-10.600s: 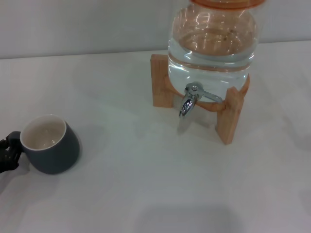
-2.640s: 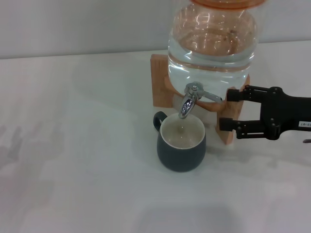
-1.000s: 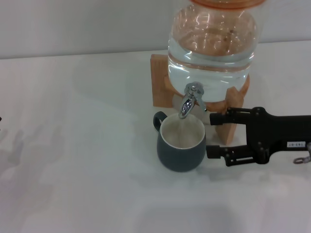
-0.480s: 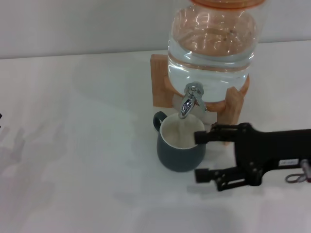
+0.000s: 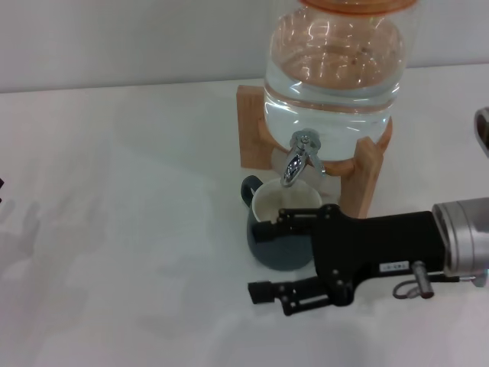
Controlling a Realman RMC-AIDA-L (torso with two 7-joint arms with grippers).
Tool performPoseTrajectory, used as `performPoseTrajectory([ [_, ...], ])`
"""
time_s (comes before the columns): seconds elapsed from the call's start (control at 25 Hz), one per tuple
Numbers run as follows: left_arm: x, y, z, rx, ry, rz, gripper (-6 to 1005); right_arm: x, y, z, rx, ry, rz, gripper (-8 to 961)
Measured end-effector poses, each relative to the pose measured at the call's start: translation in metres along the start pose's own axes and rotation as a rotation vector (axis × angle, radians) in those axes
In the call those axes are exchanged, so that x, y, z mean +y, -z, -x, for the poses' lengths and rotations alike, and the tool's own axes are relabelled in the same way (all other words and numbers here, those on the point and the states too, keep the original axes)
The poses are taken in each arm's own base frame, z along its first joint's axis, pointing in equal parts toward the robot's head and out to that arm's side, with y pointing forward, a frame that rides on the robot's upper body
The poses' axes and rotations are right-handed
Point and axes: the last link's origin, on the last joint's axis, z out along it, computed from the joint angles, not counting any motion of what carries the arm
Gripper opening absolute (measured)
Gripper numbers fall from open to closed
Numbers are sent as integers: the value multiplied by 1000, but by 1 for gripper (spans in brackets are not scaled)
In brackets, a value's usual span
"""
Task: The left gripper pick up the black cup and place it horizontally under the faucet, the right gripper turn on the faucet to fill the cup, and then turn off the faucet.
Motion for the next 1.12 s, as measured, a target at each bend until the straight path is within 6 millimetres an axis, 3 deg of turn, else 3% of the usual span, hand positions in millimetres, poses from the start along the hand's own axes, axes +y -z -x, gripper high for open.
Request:
performPoseTrajectory([
  [0.48, 0, 2, 1, 0, 2, -2, 402, -10, -4, 4, -36, -22, -74, 825],
  [1.12, 1, 1, 0, 2, 3, 1, 402, -23, 13, 2, -48, -40, -176, 825],
])
